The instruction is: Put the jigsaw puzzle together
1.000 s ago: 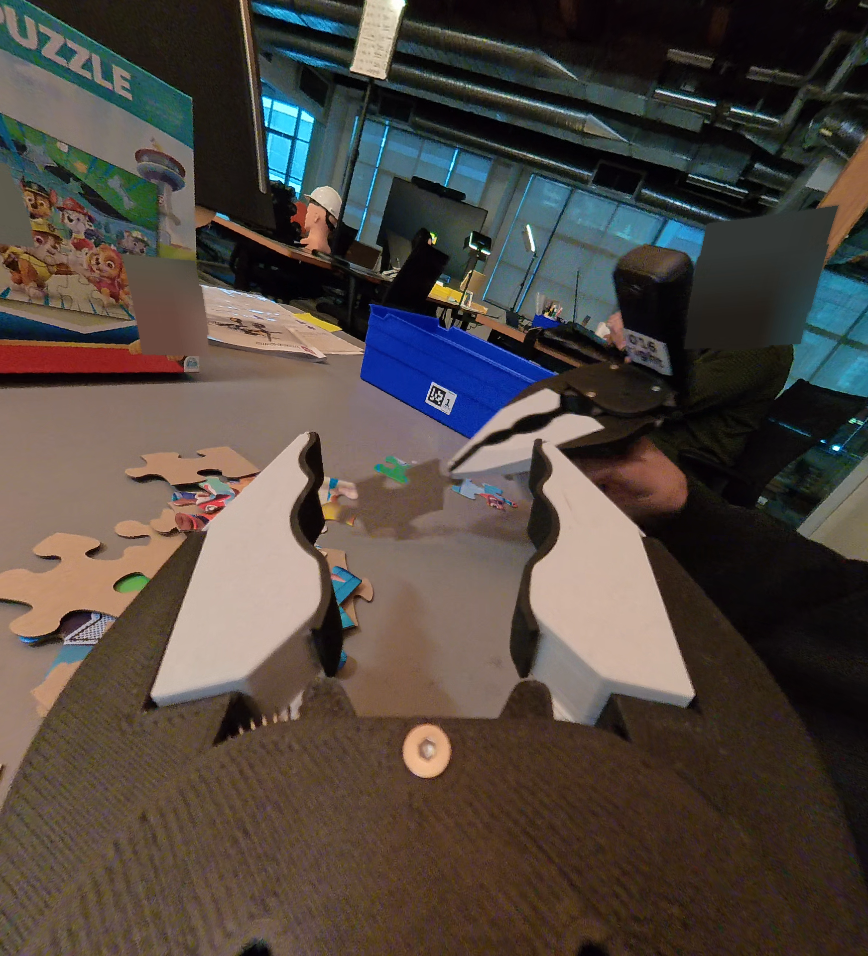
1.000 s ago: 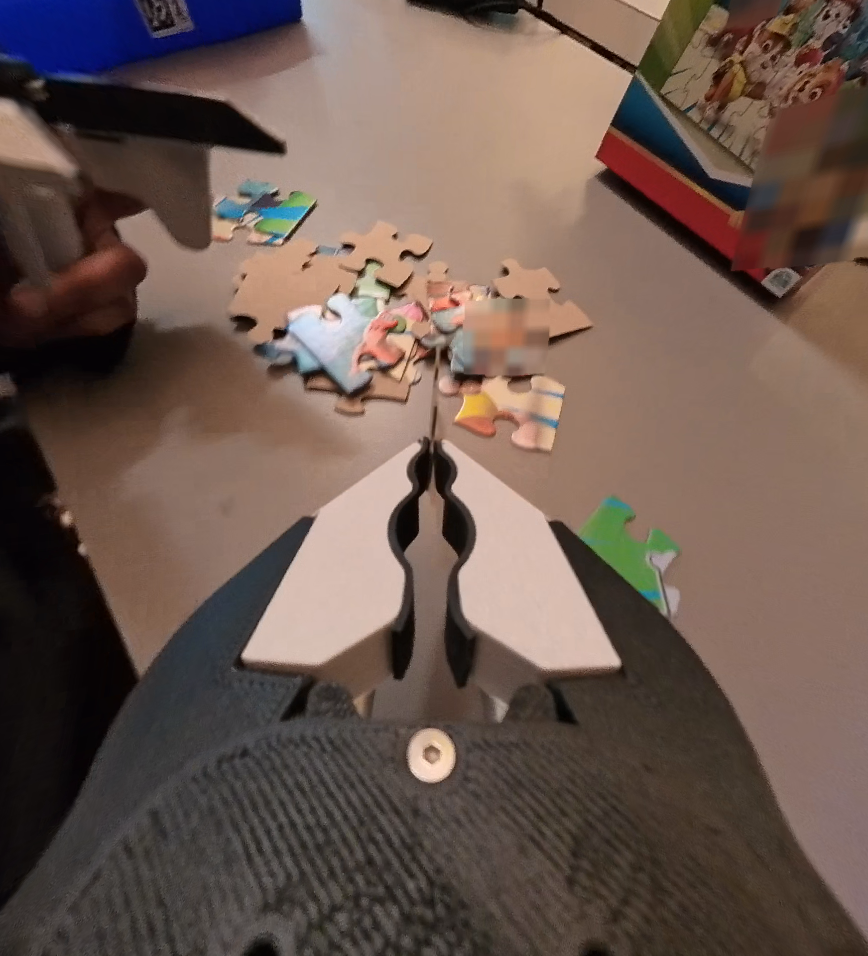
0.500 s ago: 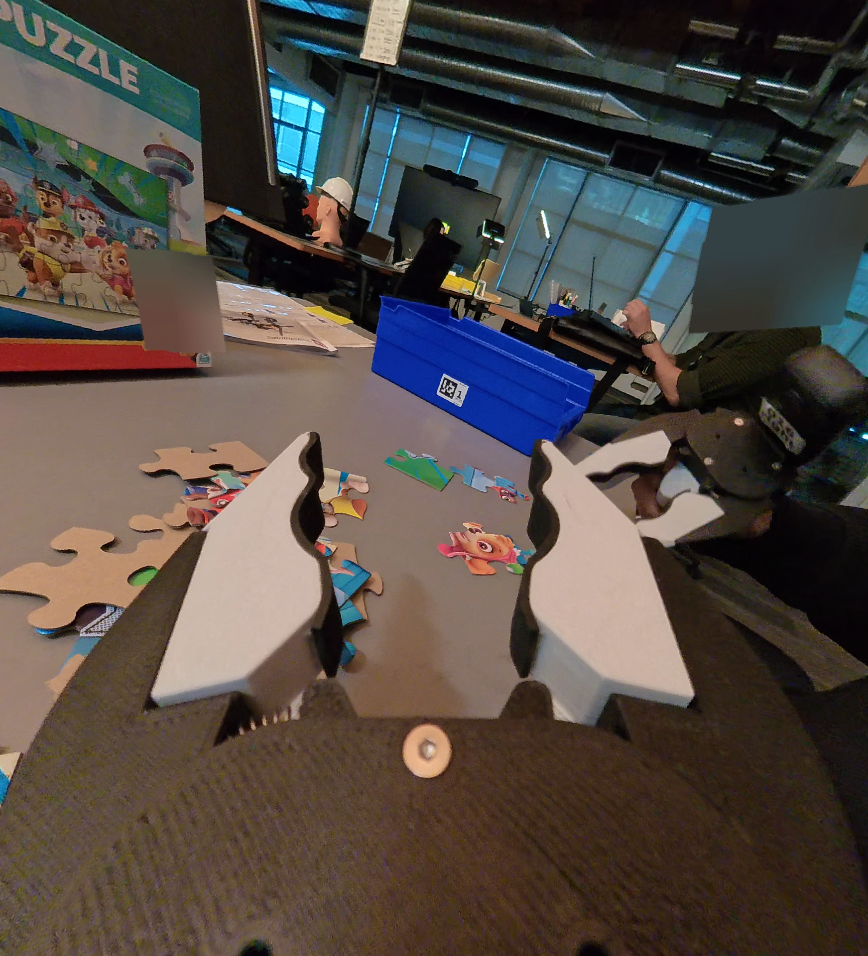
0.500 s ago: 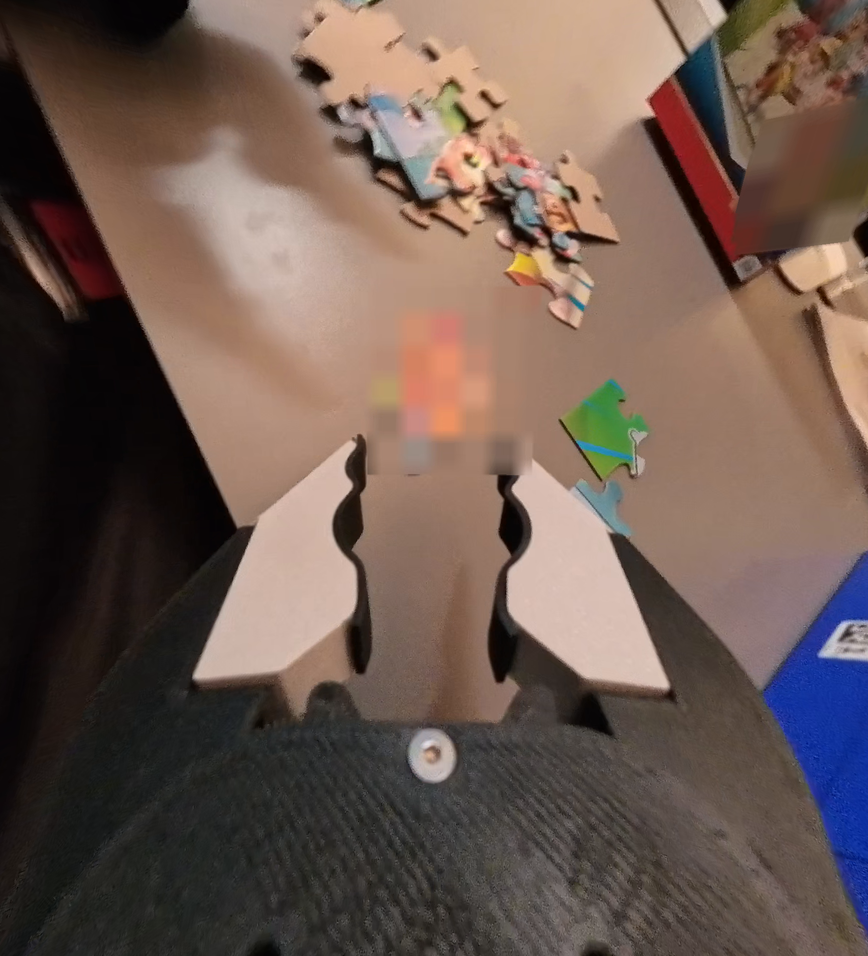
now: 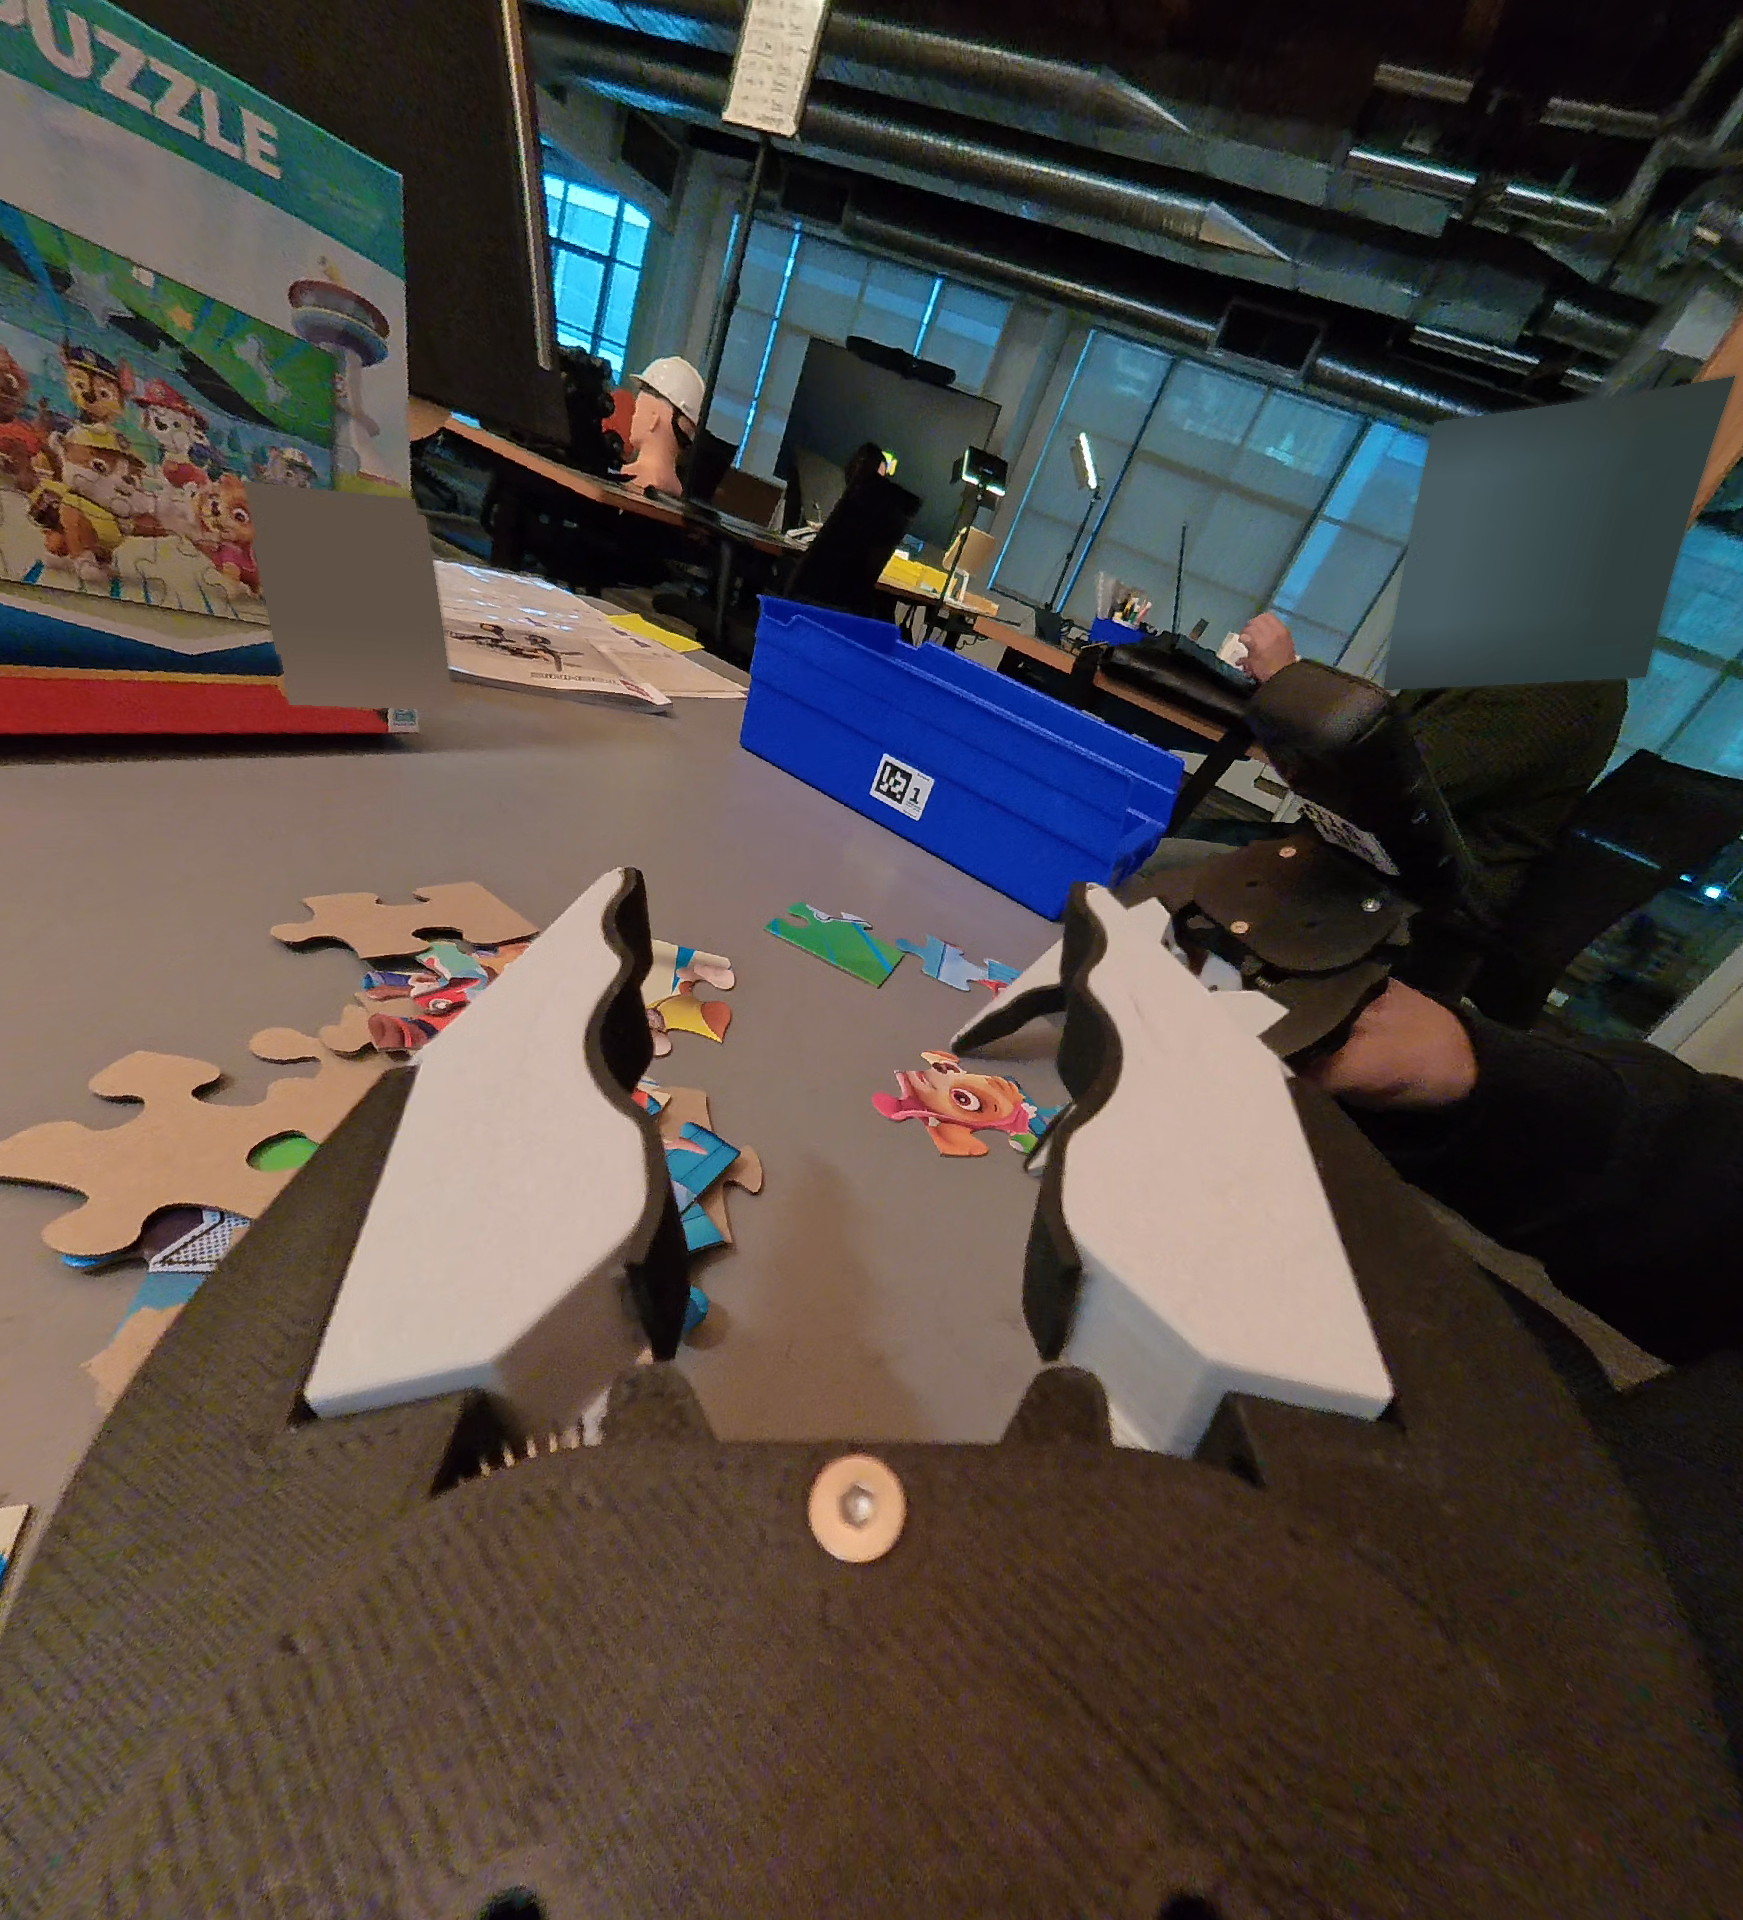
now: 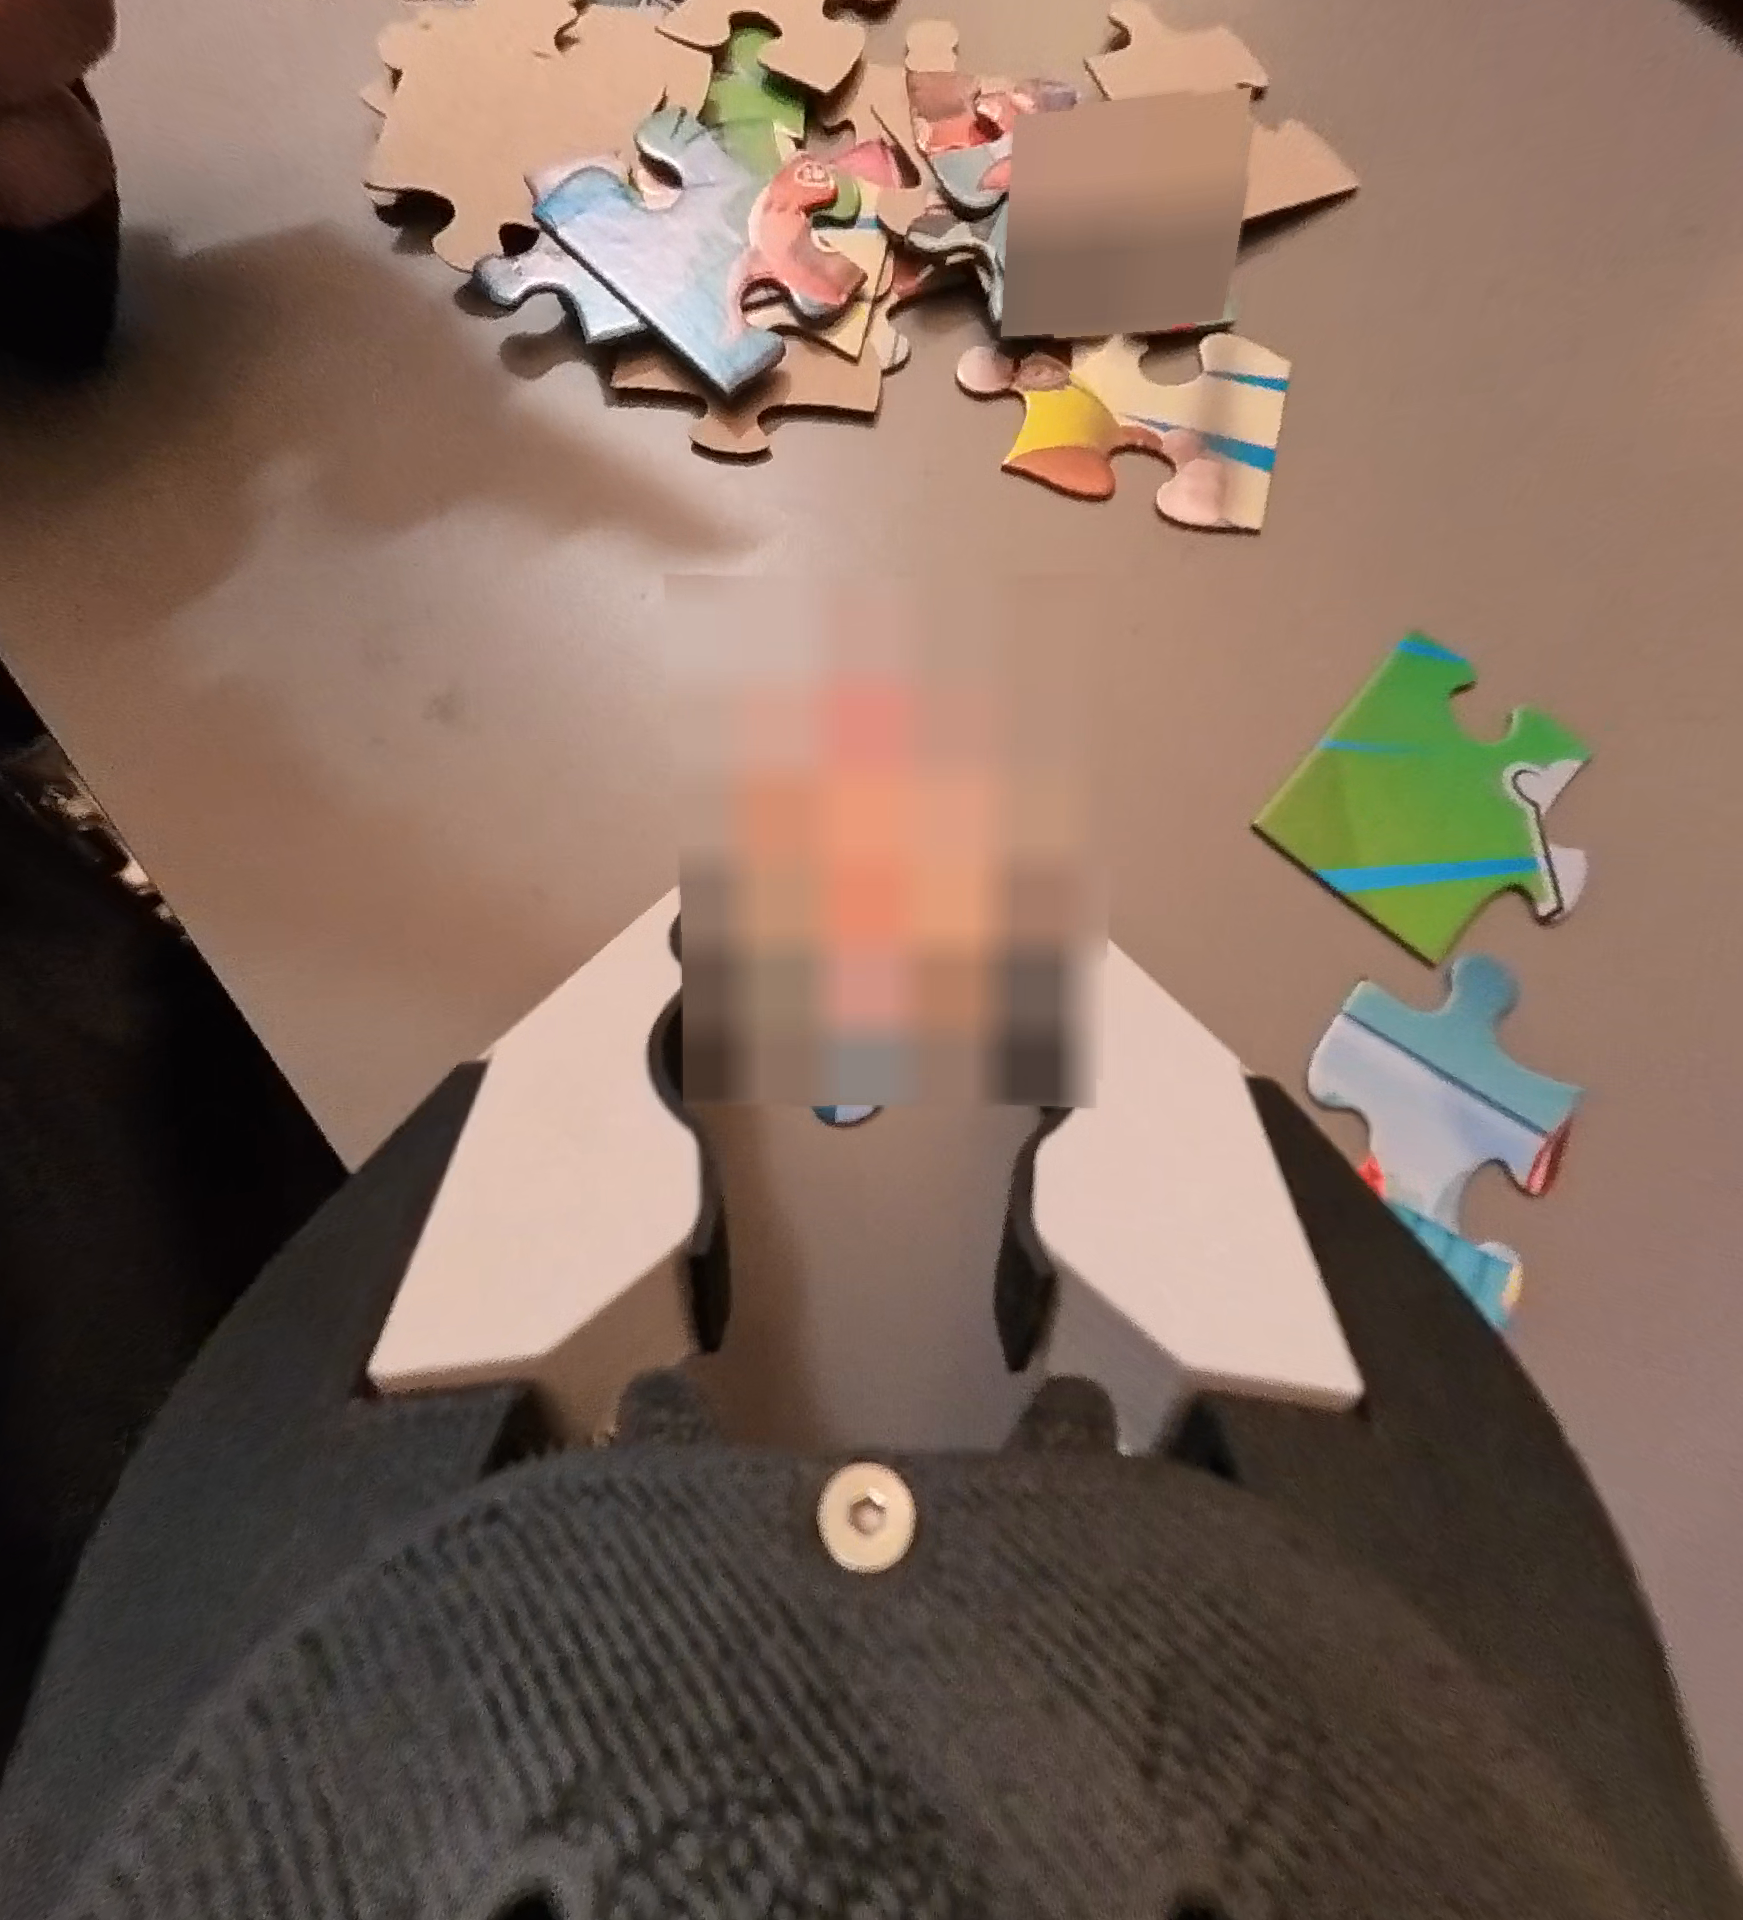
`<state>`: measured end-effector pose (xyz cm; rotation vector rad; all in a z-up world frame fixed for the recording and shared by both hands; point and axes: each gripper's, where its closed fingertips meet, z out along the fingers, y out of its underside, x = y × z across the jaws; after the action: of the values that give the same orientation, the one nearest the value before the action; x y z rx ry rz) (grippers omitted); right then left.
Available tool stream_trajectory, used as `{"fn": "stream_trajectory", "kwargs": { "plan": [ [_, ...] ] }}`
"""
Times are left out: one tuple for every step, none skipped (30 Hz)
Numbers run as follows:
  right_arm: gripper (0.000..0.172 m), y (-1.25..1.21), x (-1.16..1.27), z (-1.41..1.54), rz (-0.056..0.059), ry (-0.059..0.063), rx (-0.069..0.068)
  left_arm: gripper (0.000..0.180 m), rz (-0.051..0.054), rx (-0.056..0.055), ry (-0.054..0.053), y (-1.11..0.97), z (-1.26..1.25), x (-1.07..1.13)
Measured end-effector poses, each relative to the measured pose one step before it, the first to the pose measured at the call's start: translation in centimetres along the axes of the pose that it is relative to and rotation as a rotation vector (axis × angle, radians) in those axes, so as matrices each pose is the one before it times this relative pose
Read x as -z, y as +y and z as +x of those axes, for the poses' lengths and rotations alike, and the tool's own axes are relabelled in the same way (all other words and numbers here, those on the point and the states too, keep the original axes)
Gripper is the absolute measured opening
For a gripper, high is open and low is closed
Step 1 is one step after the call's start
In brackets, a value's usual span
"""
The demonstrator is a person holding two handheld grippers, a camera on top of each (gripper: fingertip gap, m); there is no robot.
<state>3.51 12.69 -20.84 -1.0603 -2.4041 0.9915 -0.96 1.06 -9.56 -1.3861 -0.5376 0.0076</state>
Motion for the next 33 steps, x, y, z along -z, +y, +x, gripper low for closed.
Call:
{"fn": "stream_trajectory", "kwargs": {
  "plan": [
    [0.059,-0.058,-0.046,0.029,-0.002,-0.0087,0.0122,0.078,-0.0006,0.0032,0.0023,0.012,0.004,-0.012],
    [0.058,-0.028,-0.033,-0.026,-0.0021,-0.0173,0.0129,0.078,0.0001,0.0026,0.0011,0.006,-0.002,0.0],
    [0.056,0.007,0.027,0.057,-0.0027,-0.0138,0.0194,0.078,0.0001,0.0015,0.0005,-0.01,-0.004,0.001],
    [0.055,0.098,0.154,0.25,-0.0058,-0.0013,0.0228,0.078,0.0008,0.0002,-0.0006,-0.007,-0.017,0.014],
    [0.056,0.195,0.335,0.458,-0.0103,0.0142,0.0216,0.077,0.0009,-0.0003,-0.0014,-0.026,-0.024,0.011],
    [0.057,0.235,0.53,0.721,-0.009,0.0327,0.0147,0.078,0.0004,-0.0003,-0.0012,-0.004,-0.014,0.01],
    [0.056,0.173,0.671,0.75,-0.0004,0.0359,0.0063,0.077,0.0003,0.0002,-0.0004,-0.001,-0.02,0.004],
    [0.054,0.153,0.742,0.601,0.0054,0.0273,-0.0021,0.077,-0.0004,0.0006,0.0005,0.002,0.002,-0.001],
    [0.054,0.173,0.724,0.428,0.0061,0.0183,-0.0084,0.077,-0.0011,0.0006,0.0011,0.026,0.013,-0.014],
    [0.052,0.223,0.661,0.323,0.0049,0.0149,-0.014,0.077,-0.0025,0.0002,0.002,0.044,0.04,-0.042],
    [0.051,0.231,0.547,0.211,0.0058,0.0111,-0.0179,0.078,-0.0042,-0.0007,0.0025,0.072,0.045,-0.048],
    [0.049,0.173,0.395,-0.053,0.0087,-0.0002,-0.0203,0.078,-0.0048,-0.0016,0.0021,0.087,0.049,-0.059],
    [0.047,0.099,0.221,-0.303,0.0117,-0.0119,-0.0247,0.078,-0.0046,-0.003,0.0011,0.069,0.041,-0.058],
    [0.045,-0.01,0.021,-0.561,0.0142,-0.0241,-0.0263,0.078,-0.0034,-0.0039,-0.0006,0.053,0.023,-0.042],
    [0.045,-0.058,-0.169,-0.7,0.014,-0.0304,-0.024,0.078,-0.0014,-0.0037,-0.0007,0.022,0.021,-0.024],
    [0.044,-0.012,-0.349,-0.663,0.0076,-0.0277,-0.0164,0.078,-0.0007,-0.0027,-0.001,0.003,0.0,-0.017],
    [0.044,0.082,-0.507,-0.462,-0.0031,-0.0174,-0.0047,0.078,-0.0004,-0.0009,-0.0015,0.008,-0.024,-0.006],
    [0.043,0.163,-0.579,-0.146,-0.0125,-0.001,0.0085,0.077,0.0002,0.0005,-0.0008,0.002,-0.023,0.005],
    [0.043,0.148,-0.585,0.142,-0.0169,0.0135,0.0193,0.077,0.001,0.0006,-0.0014,-0.019,-0.024,0.021],
    [0.042,0.014,-0.548,0.38,-0.0138,0.023,0.0243,0.077,0.002,-0.0001,-0.0019,-0.032,-0.03,0.027],
    [0.042,-0.203,-0.494,0.585,-0.0029,0.0285,0.0255,0.077,0.0022,-0.0009,-0.002,-0.034,-0.033,0.038],
    [0.042,-0.419,-0.439,0.846,0.0116,0.0364,0.0214,0.077,0.0021,-0.0011,-0.0025,-0.025,-0.026,0.024],
    [0.038,-0.363,-0.402,1.163,0.0105,0.048,0.0122,0.077,0.0013,-0.0007,-0.0022,-0.03,-0.033,0.022],
    [0.038,-0.201,-0.389,1.033,0.0011,0.0357,0.0056,0.077,0.0019,-0.0002,-0.0023,-0.035,-0.047,0.024],
    [0.04,-0.309,-0.282,0.574,0.0042,0.0067,-0.0059,0.077,0.0025,0.0003,-0.0022,-0.041,-0.035,0.033],
    [0.043,-0.561,-0.092,0.121,0.017,-0.0198,-0.0172,0.077,0.0016,0.0009,-0.0014,-0.019,-0.025,0.04],
    [0.045,-0.812,0.09,-0.058,0.0298,-0.0256,-0.0207,0.077,0.0019,0.0011,-0.0021,-0.029,-0.045,0.043],
    [0.045,-0.915,0.153,0.033,0.0339,-0.015,-0.0149,0.077,0.0029,0.0019,-0.0008,-0.032,-0.021,0.027],
    [0.045,-0.928,0.111,0.14,0.0297,-0.0053,-0.0043,0.077,0.0021,0.0034,0.0019,-0.026,0.007,0.003],
    [0.044,-0.923,0.011,0.224,0.0233,0.0012,0.0046,0.077,-0.0005,0.005,0.0038,0.015,0.02,-0.029],
    [0.043,-0.941,-0.142,0.279,0.0195,0.005,0.0093,0.077,-0.0026,0.005,0.0041,0.051,0.033,-0.042],
    [0.043,-0.974,-0.336,0.265,0.0195,0.0037,0.0115,0.077,-0.0027,0.0029,0.0032,0.051,0.03,-0.044],
    [0.043,-0.968,-0.574,0.207,0.0185,-0.001,0.0115,0.077,-0.0018,0.0005,0.0016,0.039,0.027,-0.027]
  ]
}}
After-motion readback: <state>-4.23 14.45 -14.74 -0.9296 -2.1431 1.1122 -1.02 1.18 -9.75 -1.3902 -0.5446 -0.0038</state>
